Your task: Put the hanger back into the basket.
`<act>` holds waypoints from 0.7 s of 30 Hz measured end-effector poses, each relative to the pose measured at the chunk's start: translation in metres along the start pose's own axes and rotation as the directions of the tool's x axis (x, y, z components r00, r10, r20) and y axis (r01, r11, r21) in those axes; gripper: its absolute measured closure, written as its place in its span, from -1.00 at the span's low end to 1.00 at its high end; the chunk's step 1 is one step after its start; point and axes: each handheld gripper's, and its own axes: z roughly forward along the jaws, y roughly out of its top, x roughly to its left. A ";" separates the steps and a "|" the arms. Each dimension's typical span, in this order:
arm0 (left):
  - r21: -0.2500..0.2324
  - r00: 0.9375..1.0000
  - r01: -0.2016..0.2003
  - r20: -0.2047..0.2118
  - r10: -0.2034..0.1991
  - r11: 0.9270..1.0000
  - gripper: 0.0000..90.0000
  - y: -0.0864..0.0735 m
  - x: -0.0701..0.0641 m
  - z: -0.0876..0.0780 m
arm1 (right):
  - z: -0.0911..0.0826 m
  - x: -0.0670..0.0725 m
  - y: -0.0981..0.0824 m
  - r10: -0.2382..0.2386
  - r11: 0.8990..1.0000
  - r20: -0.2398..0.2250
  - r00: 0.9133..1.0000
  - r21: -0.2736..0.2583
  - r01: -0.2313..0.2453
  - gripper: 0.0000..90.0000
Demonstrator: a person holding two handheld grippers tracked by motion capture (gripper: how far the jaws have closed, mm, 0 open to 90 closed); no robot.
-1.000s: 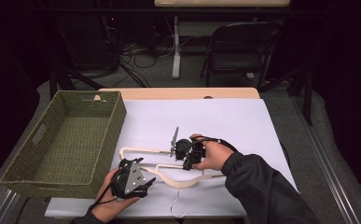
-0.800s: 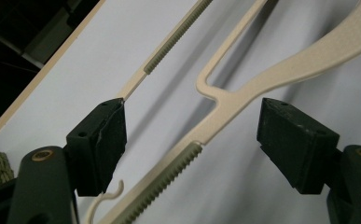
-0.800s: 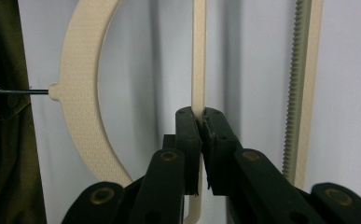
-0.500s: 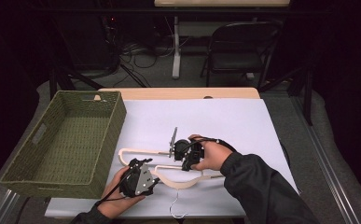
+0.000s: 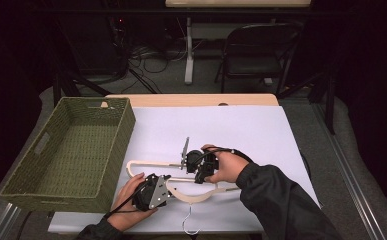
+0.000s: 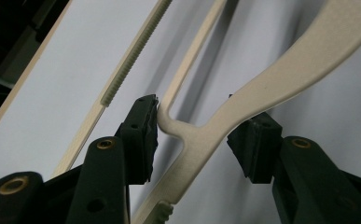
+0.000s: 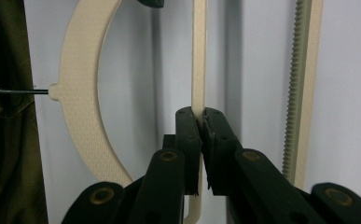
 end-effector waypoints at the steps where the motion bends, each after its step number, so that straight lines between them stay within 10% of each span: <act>1: 0.001 1.000 -0.004 -0.007 0.004 1.000 0.22 0.000 -0.001 0.001 | 0.000 0.000 0.000 -0.009 1.000 0.004 1.000 0.005 0.009 0.91; 21: 0.026 0.999 -0.036 -0.019 0.037 0.999 0.51 0.000 0.001 0.001 | 0.001 0.000 0.000 -0.019 1.000 0.013 1.000 0.005 0.018 0.91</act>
